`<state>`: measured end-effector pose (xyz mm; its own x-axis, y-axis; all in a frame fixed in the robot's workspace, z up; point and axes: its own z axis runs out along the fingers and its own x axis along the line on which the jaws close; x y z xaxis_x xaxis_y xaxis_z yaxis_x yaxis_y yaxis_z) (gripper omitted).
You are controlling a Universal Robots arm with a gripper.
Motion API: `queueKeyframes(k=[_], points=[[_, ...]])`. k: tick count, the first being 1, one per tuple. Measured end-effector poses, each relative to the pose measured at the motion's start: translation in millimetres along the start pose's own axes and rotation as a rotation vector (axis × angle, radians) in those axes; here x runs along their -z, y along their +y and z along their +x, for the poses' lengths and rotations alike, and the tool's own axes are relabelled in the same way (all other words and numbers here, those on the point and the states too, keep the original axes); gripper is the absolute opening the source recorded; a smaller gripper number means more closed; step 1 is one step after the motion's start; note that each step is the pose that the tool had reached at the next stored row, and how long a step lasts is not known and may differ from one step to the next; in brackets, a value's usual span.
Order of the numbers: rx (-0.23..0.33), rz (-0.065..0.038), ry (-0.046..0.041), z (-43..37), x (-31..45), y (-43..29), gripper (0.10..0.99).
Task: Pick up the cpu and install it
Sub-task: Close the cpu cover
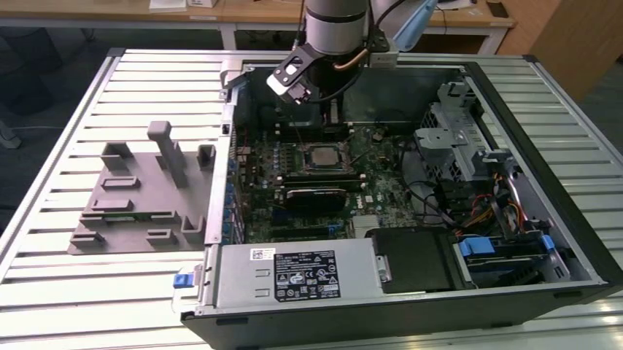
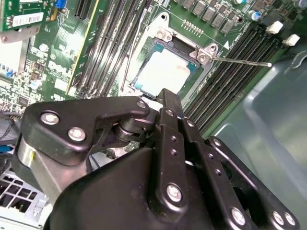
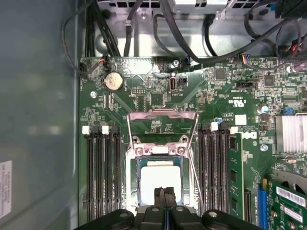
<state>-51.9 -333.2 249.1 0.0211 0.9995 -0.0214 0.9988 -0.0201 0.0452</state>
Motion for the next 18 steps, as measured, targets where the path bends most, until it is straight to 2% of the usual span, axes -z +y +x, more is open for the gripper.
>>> queueKeyframes(k=[9, 18], points=[[0.000, 0.000, 0.0000, -0.4, 16.3, 0.7, 0.106], [0.000, 0.000, -0.0001, -0.4, 17.1, 1.7, 0.106]])
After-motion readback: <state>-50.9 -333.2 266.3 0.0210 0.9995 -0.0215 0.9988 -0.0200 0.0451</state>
